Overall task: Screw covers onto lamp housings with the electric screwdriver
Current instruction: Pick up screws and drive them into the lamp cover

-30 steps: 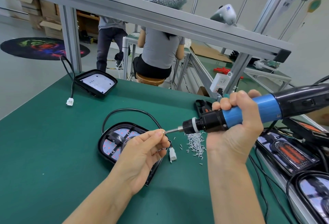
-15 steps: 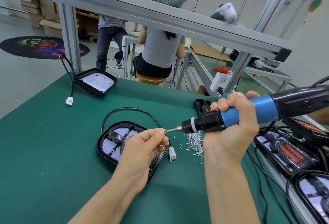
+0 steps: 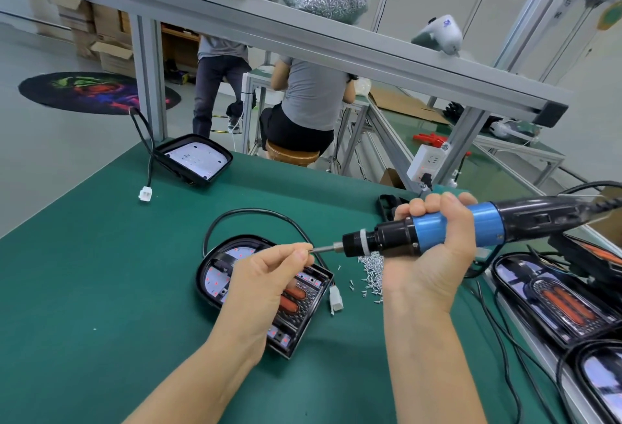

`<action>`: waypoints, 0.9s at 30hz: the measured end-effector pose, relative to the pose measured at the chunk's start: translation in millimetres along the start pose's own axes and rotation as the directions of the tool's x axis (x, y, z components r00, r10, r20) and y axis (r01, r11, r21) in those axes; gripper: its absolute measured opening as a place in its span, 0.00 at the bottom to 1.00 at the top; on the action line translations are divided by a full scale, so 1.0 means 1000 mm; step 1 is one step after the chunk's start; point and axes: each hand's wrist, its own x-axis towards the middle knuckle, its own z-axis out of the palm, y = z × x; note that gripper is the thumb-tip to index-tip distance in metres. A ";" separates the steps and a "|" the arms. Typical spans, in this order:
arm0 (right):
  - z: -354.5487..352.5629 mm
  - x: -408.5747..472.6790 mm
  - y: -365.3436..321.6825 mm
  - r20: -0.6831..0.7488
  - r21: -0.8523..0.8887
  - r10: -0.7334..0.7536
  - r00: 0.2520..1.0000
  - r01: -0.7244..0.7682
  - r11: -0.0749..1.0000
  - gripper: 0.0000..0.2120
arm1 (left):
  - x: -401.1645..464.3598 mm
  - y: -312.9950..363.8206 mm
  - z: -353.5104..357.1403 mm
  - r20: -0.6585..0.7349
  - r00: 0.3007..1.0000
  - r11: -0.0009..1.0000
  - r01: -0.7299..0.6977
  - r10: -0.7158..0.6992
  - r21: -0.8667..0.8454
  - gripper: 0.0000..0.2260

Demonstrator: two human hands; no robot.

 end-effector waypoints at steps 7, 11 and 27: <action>0.000 0.007 0.011 0.005 -0.042 -0.004 1.000 0.004 0.999 0.12 | 0.037 -0.005 -0.084 -0.349 0.907 0.745 0.061 0.237 0.664 0.24; -0.002 0.010 0.024 0.035 -0.105 -0.015 0.999 0.019 0.994 0.14 | 0.049 -0.018 -0.093 -0.308 0.951 0.314 0.300 -0.026 0.901 0.42; 0.000 0.023 0.077 0.147 -0.338 -0.046 0.988 0.094 0.937 0.16 | 0.060 -0.019 -0.071 -0.133 0.989 0.834 0.128 -0.066 0.537 0.27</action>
